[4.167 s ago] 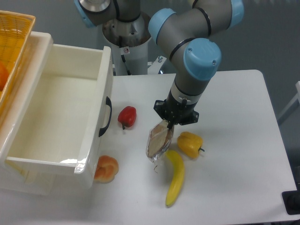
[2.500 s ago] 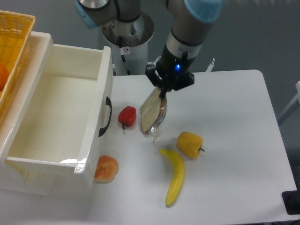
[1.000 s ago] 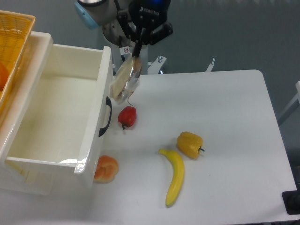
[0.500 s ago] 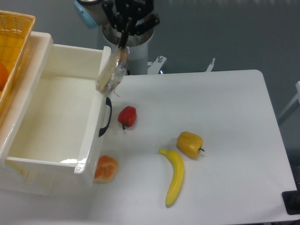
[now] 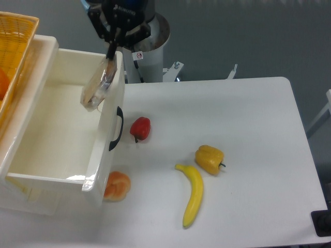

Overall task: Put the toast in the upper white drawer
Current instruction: 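Lower the bagged toast into the open white drawer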

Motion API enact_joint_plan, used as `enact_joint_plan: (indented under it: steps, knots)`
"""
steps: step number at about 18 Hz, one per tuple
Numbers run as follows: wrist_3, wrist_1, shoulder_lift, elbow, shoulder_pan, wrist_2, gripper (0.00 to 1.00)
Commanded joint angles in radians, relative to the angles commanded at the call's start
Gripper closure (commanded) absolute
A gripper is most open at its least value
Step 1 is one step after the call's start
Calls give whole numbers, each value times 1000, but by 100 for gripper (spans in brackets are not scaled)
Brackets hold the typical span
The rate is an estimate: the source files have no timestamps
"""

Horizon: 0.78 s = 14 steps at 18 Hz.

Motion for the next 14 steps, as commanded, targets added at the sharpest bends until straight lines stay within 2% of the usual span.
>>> enact_joint_plan:
  steps: [3, 7, 14]
  knots:
    - [0, 0, -11, -12, -6, -5, 100]
    - [-2, 0, -14, -55, -58, 2, 100]
    - [-18, -6, -63, -57, -124, 8, 100]
